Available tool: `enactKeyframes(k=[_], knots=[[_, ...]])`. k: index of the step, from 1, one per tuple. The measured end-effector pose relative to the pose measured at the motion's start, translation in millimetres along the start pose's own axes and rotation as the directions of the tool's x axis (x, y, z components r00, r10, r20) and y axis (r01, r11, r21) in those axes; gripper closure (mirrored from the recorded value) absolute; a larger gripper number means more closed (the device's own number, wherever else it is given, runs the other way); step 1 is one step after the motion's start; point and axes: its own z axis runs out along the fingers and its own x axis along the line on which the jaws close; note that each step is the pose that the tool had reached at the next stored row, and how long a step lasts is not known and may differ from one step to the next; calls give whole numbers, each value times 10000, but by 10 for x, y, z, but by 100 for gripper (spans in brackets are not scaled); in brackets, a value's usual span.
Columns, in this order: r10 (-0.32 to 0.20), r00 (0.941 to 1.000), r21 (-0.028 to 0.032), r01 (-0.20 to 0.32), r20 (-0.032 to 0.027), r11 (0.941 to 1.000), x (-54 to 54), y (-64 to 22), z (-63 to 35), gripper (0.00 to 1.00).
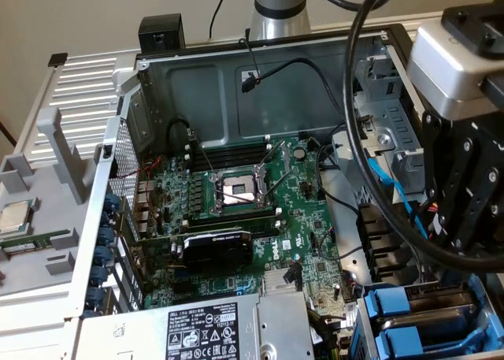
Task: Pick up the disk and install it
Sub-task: 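Insert the first disk wire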
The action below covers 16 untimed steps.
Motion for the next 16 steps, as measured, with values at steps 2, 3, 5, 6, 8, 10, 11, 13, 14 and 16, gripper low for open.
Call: enactKeyframes(k=[2,3,5,6,8,10,11,13,14,16], knots=[[121,9999,-6,-121,7,9999,-3,-3,-1,83],[206,9998,-9,-206,16,9998,-3,-4,-1,83],[371,9993,-17,-371,33,9993,-3,-8,-1,83],[453,9990,-20,-453,42,9990,-3,-10,-1,83],[603,9982,-27,-602,57,9982,-3,-14,-1,83],[741,9972,-34,-740,70,9972,-3,-21,-2,83],[796,9968,-37,-796,74,9968,-3,-26,-3,83],[880,9961,-41,-879,76,9961,-2,-43,-4,83],[907,9958,-43,-907,71,9959,-1,-53,-6,83],[962,9953,-48,-962,58,9954,1,-72,-8,83]])
